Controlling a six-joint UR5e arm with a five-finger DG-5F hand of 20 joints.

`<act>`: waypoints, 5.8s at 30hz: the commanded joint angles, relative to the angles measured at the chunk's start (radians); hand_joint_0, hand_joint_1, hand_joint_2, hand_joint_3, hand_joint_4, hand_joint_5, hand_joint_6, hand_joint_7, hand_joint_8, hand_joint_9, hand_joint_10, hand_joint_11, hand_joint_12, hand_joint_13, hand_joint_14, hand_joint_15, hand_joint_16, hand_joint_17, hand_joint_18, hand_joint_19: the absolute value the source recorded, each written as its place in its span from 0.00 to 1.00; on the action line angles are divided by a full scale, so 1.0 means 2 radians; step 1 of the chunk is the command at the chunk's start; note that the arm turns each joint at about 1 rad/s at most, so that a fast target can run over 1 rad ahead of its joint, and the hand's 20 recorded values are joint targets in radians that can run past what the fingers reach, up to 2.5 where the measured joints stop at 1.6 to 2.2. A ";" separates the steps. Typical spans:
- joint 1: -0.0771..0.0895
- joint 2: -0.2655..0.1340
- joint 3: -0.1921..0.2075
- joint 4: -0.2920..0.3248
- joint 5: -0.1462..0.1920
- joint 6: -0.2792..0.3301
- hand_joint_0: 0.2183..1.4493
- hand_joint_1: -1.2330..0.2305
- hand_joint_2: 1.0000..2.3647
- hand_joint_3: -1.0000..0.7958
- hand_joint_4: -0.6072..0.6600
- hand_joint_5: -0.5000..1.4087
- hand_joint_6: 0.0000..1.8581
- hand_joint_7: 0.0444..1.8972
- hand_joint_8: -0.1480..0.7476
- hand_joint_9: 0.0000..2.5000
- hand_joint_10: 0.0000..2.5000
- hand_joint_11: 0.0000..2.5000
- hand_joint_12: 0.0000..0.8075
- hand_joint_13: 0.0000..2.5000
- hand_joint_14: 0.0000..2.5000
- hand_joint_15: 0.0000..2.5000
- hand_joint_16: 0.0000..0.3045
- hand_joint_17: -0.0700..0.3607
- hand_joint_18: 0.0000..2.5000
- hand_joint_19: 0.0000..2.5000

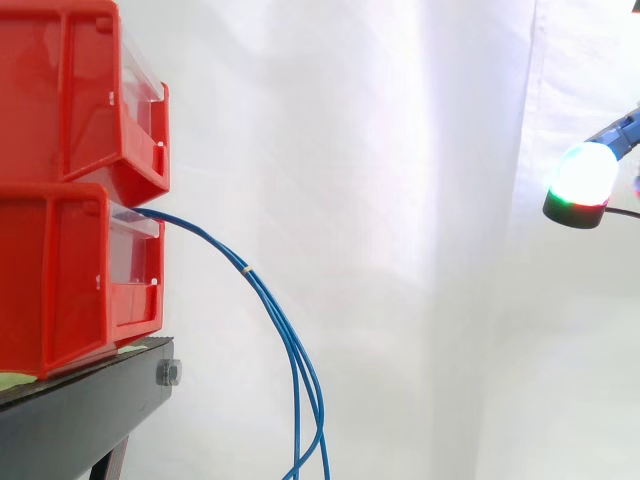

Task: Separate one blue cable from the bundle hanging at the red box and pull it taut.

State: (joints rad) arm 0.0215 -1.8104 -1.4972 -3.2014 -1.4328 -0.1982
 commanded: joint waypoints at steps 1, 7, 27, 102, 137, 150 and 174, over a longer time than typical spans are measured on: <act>0.000 0.000 0.000 0.000 0.000 0.000 0.25 0.48 0.00 0.28 0.62 0.17 0.27 0.40 0.45 0.28 0.00 0.07 0.39 0.24 0.00 0.07 0.13 0.37 0.18 0.07; 0.000 -0.001 0.000 0.000 0.000 -0.001 0.20 0.47 0.00 0.28 0.62 0.15 0.27 0.38 0.46 0.20 0.00 0.03 0.44 0.16 0.00 0.04 0.17 0.44 0.13 0.02; 0.000 0.000 0.000 0.000 -0.001 0.000 0.21 0.43 0.00 0.28 0.62 0.14 0.27 0.38 0.46 0.14 0.00 0.02 0.45 0.16 0.00 0.04 0.15 0.40 0.12 0.00; 0.013 -0.147 0.001 0.268 0.027 0.109 0.25 0.36 0.00 0.28 0.65 0.15 0.27 0.37 0.50 0.19 0.00 0.05 0.36 0.16 0.00 0.02 0.10 0.32 0.09 0.00; 0.015 -0.223 0.064 0.302 -0.022 0.141 0.27 0.40 0.00 0.28 0.68 0.15 0.27 0.38 0.51 0.23 0.00 0.07 0.39 0.19 0.00 0.04 0.11 0.34 0.13 0.00; 0.013 -0.273 0.111 0.302 -0.051 0.160 0.28 0.41 0.00 0.28 0.68 0.16 0.27 0.38 0.52 0.24 0.00 0.08 0.40 0.20 0.00 0.04 0.11 0.34 0.15 0.00; 0.011 -0.289 0.122 0.336 -0.097 0.200 0.34 0.41 0.00 0.28 0.71 0.17 0.27 0.40 0.52 0.24 0.00 0.08 0.40 0.22 0.00 0.06 0.11 0.34 0.18 0.02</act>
State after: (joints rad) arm 0.0444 -2.3864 -1.2585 -2.5355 -1.6259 0.1935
